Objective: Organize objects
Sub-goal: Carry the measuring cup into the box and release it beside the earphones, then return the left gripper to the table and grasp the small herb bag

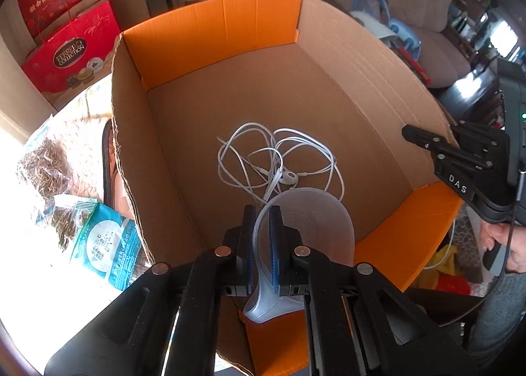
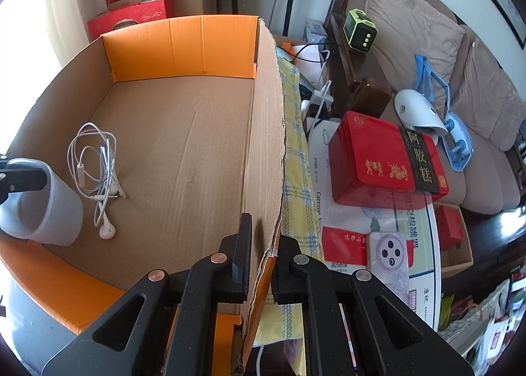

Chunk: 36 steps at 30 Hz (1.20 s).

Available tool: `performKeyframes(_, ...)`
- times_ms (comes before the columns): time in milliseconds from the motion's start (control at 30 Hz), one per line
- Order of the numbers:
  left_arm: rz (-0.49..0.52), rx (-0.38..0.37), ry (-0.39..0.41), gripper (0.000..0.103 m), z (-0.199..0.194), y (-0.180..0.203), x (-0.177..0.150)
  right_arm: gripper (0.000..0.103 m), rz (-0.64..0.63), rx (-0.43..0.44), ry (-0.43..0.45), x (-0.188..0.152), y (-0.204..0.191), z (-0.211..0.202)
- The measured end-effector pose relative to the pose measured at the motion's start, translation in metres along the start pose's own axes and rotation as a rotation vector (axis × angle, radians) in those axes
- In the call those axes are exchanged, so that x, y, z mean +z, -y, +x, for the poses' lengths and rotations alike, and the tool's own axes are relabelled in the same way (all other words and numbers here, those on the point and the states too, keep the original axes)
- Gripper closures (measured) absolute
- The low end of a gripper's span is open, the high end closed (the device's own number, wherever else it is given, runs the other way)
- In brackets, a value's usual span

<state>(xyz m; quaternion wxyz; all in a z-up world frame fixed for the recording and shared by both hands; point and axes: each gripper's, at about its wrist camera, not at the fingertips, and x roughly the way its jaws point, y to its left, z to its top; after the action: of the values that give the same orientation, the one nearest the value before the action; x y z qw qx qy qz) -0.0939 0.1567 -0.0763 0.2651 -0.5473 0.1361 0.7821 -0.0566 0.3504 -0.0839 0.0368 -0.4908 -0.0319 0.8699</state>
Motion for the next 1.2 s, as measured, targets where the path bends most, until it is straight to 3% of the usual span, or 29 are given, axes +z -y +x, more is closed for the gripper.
performKeyframes(367,0.011,0.025,0.001,0.091,0.001,0.006,0.001,0.094,0.001,0.001,0.0,0.0,0.0,0.0)
performKeyframes(400,0.007,0.03,0.006,0.088,0.0,0.005,0.002,0.094,0.002,0.002,-0.001,0.0,0.0,0.0)
performKeyframes(433,0.004,0.034,0.017,0.078,-0.004,0.005,0.002,0.094,0.003,0.003,-0.001,-0.001,-0.001,0.0)
performKeyframes(467,-0.002,0.04,0.032,0.06,-0.008,0.004,0.003,0.094,0.004,0.004,-0.001,-0.001,0.0,0.0)
performKeyframes(533,-0.017,0.038,0.081,0.042,-0.021,0.0,0.004,0.094,0.003,0.003,-0.002,-0.001,0.0,0.0)
performKeyframes(633,-0.038,0.042,0.132,0.04,-0.039,-0.01,0.008,0.094,0.003,0.004,-0.001,-0.002,-0.001,0.0)
performKeyframes(767,-0.081,0.023,0.181,0.027,-0.06,-0.033,0.008,0.094,0.003,0.003,-0.002,-0.001,0.0,0.0)
performKeyframes(867,-0.103,0.058,0.206,0.021,-0.069,-0.05,0.007,0.093,0.004,0.003,-0.002,-0.002,0.0,0.0)
performKeyframes(1000,-0.167,0.086,0.211,0.019,-0.073,-0.079,0.001,0.093,0.003,0.003,-0.002,-0.002,0.001,0.001)
performKeyframes(1067,-0.206,0.105,0.215,0.013,-0.074,-0.095,-0.005,0.093,0.004,0.003,-0.003,-0.002,0.001,0.001)
performKeyframes(1200,-0.267,0.094,0.211,0.009,-0.073,-0.124,-0.014,0.093,0.003,0.003,-0.003,-0.002,0.0,0.001)
